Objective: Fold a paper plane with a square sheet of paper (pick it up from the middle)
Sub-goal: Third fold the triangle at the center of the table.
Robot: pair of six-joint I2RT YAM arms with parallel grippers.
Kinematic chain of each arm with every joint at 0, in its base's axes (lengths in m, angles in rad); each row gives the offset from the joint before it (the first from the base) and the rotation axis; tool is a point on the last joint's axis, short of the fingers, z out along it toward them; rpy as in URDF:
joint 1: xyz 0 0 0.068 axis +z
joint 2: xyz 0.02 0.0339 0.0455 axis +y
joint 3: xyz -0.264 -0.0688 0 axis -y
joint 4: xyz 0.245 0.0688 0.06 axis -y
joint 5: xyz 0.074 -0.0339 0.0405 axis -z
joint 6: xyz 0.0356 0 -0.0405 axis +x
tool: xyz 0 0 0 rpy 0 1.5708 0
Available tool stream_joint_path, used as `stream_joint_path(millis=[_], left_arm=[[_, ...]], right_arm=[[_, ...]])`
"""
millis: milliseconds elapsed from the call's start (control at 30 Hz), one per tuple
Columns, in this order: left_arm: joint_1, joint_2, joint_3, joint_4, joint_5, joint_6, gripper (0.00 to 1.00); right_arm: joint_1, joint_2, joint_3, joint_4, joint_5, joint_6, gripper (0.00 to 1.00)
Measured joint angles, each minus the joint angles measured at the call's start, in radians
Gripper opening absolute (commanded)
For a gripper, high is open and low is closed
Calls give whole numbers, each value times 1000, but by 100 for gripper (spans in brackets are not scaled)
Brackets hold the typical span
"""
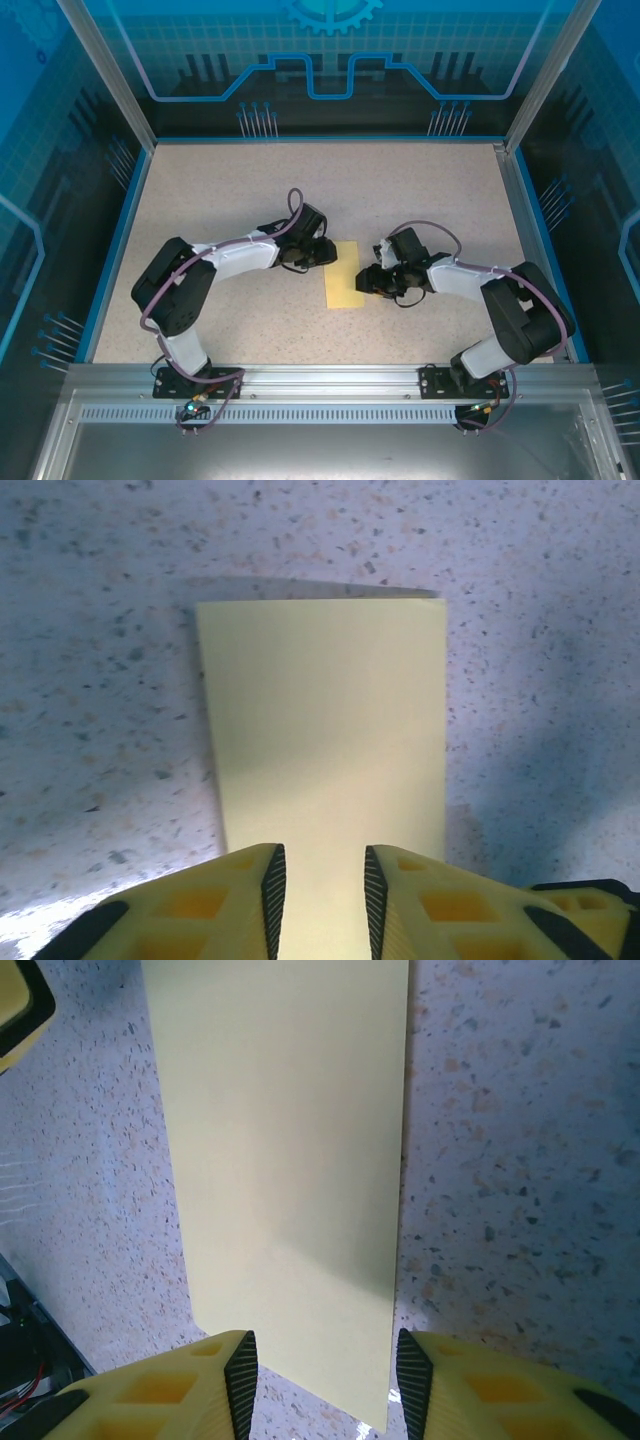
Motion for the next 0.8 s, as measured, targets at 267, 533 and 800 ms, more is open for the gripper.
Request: stream_joint_path(millis=[267,533,800], left_arm=[[0,85,21,10,14,3,27],[0,111,21,3,5,22,27],[0,112,21,3,5,23,27]], right_arm=[[0,1,0,14,-2,11,45],[0,23,0,24,-2,16,46],[0,42,0,43,-32,24,45]])
